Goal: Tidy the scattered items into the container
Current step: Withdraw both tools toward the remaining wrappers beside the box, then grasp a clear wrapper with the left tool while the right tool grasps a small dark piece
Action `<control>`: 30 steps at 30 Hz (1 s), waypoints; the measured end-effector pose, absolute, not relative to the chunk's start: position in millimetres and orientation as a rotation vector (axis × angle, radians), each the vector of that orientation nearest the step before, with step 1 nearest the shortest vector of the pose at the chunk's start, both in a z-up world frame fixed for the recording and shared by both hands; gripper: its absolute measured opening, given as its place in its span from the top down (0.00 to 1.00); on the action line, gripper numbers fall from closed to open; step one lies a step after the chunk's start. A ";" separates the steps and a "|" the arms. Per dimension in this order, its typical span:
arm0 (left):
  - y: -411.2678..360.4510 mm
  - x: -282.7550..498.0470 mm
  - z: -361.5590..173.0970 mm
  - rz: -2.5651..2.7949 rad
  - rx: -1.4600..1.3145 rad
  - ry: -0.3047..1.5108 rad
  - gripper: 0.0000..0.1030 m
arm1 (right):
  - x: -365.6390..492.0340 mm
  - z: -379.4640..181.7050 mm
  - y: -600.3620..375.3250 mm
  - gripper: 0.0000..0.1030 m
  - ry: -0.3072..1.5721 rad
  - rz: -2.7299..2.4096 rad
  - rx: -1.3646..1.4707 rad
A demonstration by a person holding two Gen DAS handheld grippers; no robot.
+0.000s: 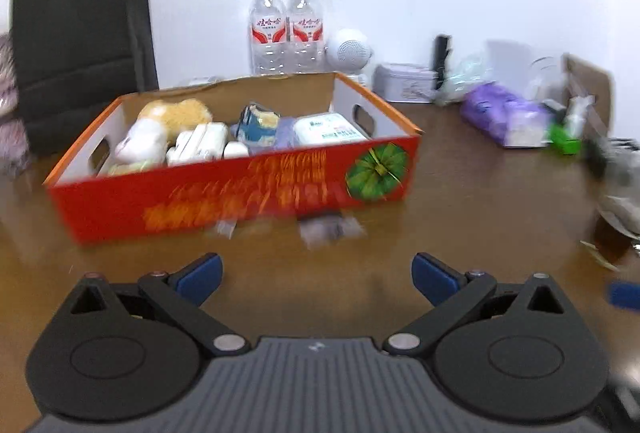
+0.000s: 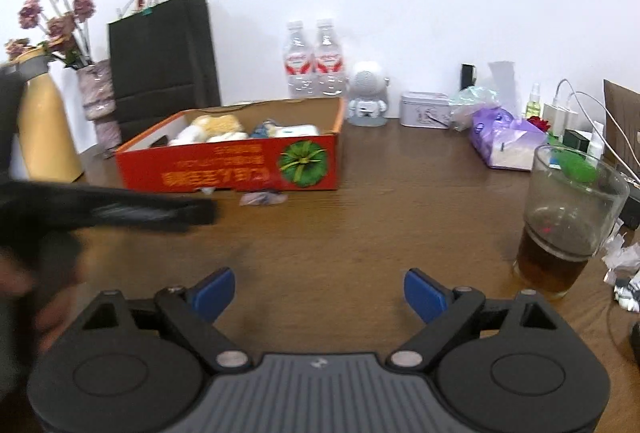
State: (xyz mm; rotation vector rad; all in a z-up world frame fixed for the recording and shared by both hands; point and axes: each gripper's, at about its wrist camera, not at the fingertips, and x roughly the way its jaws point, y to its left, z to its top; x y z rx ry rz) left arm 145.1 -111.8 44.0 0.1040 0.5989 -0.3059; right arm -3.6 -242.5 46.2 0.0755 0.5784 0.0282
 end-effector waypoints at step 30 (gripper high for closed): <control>9.6 124.9 30.4 -0.247 -0.009 0.649 0.87 | 185.7 20.2 -176.4 0.37 0.724 0.107 0.048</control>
